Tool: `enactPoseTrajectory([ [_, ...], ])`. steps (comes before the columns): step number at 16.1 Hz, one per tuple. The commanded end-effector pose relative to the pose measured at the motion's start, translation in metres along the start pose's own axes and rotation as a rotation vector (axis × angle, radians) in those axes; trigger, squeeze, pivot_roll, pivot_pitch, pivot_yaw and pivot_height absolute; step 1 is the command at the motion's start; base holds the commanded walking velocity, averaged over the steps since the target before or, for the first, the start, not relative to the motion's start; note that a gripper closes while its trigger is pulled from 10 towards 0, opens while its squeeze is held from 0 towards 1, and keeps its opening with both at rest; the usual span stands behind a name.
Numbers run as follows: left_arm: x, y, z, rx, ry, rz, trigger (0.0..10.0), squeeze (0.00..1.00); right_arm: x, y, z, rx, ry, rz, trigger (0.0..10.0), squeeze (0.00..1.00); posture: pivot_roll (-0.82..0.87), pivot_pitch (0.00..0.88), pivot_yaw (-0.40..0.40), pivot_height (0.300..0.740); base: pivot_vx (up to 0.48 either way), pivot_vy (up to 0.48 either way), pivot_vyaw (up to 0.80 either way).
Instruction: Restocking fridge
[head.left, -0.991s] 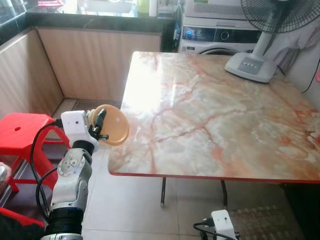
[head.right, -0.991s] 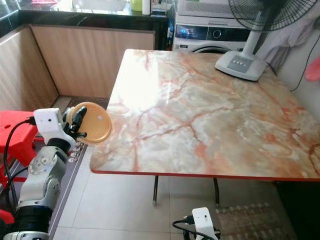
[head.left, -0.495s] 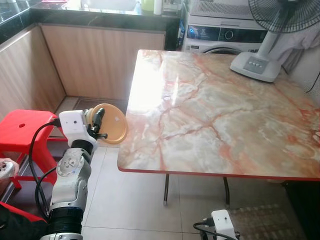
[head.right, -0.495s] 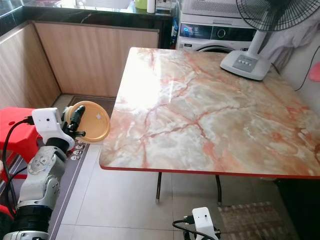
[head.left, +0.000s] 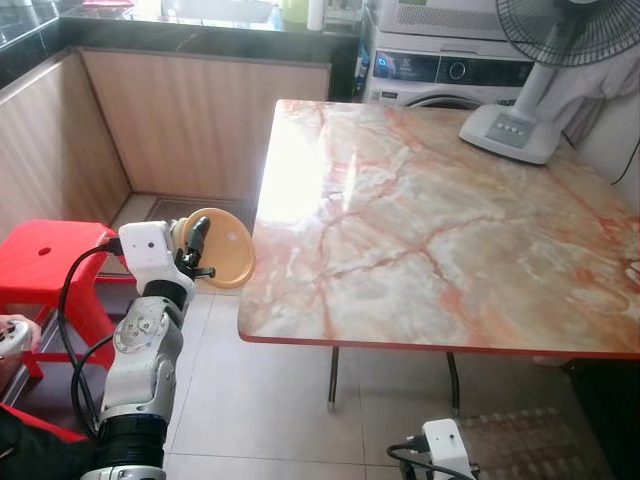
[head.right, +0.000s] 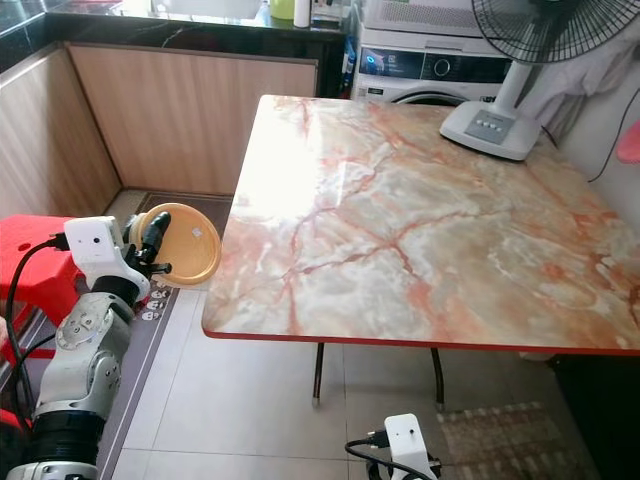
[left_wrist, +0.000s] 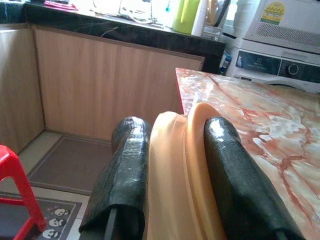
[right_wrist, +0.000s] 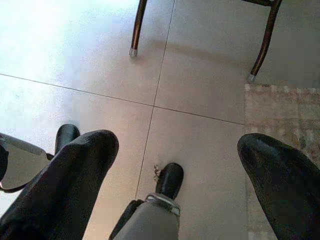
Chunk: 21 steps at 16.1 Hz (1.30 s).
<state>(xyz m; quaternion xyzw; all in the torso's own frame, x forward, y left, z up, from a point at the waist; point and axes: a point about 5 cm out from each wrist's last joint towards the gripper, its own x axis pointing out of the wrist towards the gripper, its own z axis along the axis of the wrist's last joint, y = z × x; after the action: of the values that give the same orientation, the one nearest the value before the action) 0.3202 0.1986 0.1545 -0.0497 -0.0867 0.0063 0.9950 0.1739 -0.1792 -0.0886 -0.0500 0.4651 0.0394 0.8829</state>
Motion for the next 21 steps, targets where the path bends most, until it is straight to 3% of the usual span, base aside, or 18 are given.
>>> enactPoseTrajectory([
  [1,0.0036,-0.0019,0.0052,-0.009,-0.031,0.000,10.0,0.00,0.0003,-0.0023,0.0044,0.010,-0.022,-0.005,10.0,0.00,0.07,0.000,-0.038,0.740,0.000,0.319,0.00],
  [21,0.0039,-0.0001,0.0063,-0.017,-0.043,0.017,10.0,0.00,0.0003,-0.0028,0.0043,0.006,-0.021,-0.007,10.0,0.00,0.08,0.000,-0.044,0.740,0.000,0.321,0.00],
])
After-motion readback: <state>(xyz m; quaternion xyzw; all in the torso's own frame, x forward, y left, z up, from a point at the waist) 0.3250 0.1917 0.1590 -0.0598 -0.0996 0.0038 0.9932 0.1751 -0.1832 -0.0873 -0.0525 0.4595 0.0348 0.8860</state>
